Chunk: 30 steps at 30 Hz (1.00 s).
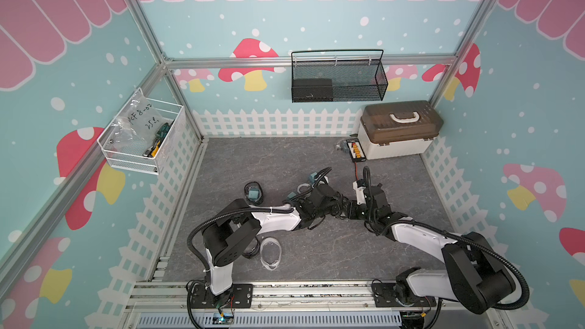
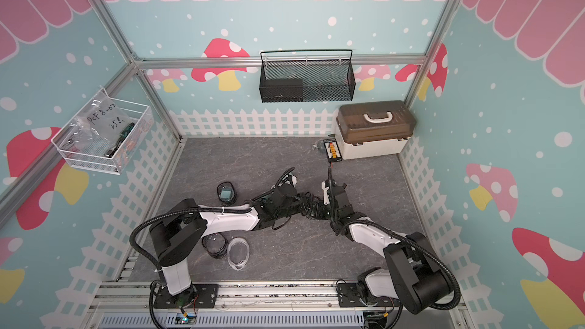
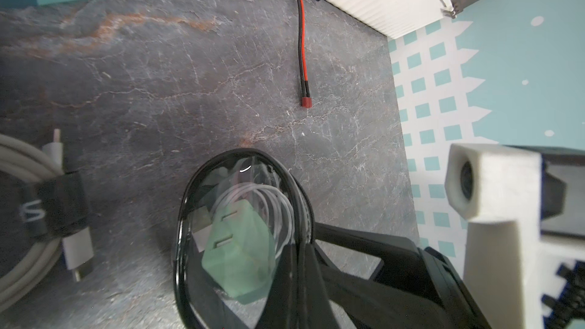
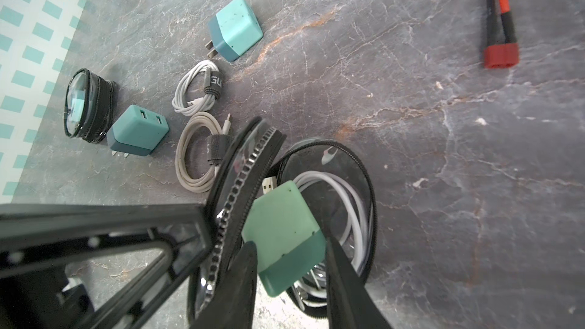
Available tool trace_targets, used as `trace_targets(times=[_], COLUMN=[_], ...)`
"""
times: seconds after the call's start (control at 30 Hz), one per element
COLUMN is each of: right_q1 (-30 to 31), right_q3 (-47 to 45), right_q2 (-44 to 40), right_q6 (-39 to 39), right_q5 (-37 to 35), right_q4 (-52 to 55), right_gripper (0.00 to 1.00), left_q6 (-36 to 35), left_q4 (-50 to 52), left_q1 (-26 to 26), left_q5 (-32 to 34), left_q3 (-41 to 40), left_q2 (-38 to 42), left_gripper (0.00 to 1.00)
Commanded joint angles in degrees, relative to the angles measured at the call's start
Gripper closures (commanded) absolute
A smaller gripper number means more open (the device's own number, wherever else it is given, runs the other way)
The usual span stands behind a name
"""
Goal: Pack away charging kits
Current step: Place the plug in the storage bag.
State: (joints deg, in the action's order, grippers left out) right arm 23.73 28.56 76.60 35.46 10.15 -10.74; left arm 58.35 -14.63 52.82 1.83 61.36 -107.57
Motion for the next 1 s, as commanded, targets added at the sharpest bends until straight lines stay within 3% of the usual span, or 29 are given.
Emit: trace_targets(times=[0.0, 0.23, 0.5, 0.63, 0.87, 0.97], right_q1=[1.04, 4.43, 4.53, 4.53, 4.48, 4.39], right_q3=[1.44, 5.60, 5.79, 6.23, 6.16, 6.12], right_q2=[2.50, 9.09, 8.07, 5.02, -2.39, -5.50], right_q6=[-2.04, -3.03, -1.99, -1.20, 0.46, 0.90], right_q5=[-0.67, -9.82, -11.81, -12.70, -16.12, -17.93], right_q4=[-1.44, 4.51, 5.56, 7.58, 12.50, 15.38], right_gripper=[0.65, 0.73, 0.75, 0.74, 0.65, 0.62], left_q6=[1.19, 1.33, 0.37, -0.52, -3.06, -3.22], left_q4=[-2.98, -2.77, 0.70, 2.35, 2.46, -2.56], left_q1=[-0.38, -0.46, -0.43, -0.43, -1.43, -2.08], left_q5=[-1.16, -1.06, -0.65, 1.16, 2.67, 3.61], left_q3=[-1.07, -1.00, 0.45, -0.04, -3.56, -8.76], left_q2=[0.69, 0.25, 1.33, 3.68, 10.33, 13.68], left_gripper=[1.00, 1.00, 0.98, 0.70, 0.43, 0.30])
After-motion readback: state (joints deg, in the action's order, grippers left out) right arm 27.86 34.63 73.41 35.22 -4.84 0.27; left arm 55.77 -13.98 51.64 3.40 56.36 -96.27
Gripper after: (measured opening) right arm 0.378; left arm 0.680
